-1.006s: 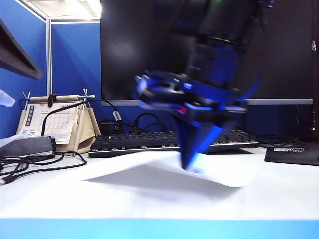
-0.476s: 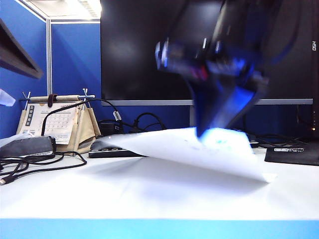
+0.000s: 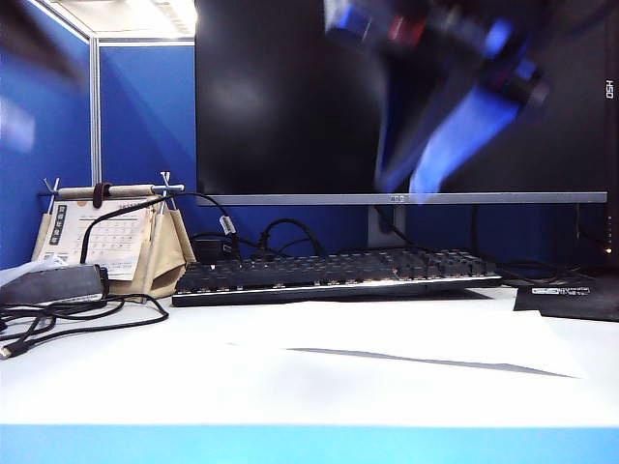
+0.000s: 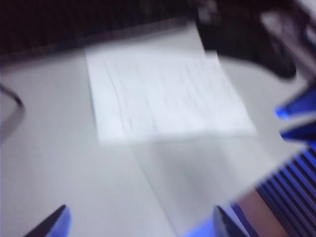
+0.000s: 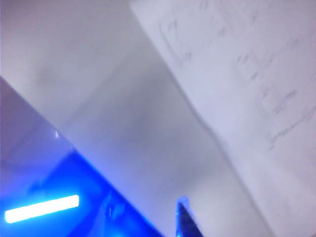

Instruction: Put a wrinkled paper upside down.

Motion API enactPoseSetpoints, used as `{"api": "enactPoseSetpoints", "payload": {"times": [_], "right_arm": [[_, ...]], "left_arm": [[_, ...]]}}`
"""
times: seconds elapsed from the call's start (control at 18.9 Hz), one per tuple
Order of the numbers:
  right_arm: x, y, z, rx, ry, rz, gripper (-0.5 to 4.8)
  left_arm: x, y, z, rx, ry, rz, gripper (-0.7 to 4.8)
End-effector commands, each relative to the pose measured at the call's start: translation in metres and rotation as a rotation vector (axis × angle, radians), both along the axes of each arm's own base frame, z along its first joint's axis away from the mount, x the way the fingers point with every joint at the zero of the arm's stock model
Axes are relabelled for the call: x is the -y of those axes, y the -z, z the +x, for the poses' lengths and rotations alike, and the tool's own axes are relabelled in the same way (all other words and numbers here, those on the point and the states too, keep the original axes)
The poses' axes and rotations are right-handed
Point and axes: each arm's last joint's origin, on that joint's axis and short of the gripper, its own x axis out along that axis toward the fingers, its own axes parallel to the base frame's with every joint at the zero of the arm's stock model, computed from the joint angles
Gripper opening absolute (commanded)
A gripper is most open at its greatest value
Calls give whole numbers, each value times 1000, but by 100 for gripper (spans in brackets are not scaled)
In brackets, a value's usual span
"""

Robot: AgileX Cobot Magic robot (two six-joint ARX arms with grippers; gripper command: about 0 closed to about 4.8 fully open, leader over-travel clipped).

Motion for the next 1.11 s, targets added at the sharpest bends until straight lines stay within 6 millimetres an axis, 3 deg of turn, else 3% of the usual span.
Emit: {"api": "enactPoseSetpoints", "payload": {"times": [0.05,0.11,0.21,0.32,0.37,0.53,0.69,1.01,1.11], "right_arm": [[30,-24,-13,227,143,135,190],[45,-28,-20,293,197,165,190],[71,-29,-35,377,300,220,190],[88,-28,-48,442,378,281,190],[98,-25,-60,497,407,314,188],[116,-17,-79,599,494,349,91],[134,9,-97,726,603,421,82],[141,57,-101,768,706,375,82],[138,71,-97,746,701,337,34]], "left_arm": [[-5,-30,-2,197,-96,-39,367],[-7,-33,-4,232,-130,-48,301],[-8,-28,-4,219,-142,-16,57],[-7,-19,-3,182,-155,1,-6],[-7,-9,-1,139,-196,-8,-6],[-10,20,2,94,-327,52,-6],[-9,50,4,96,-342,55,-6],[-10,87,3,128,-327,77,-6],[-10,95,1,100,-290,72,-6]]}}
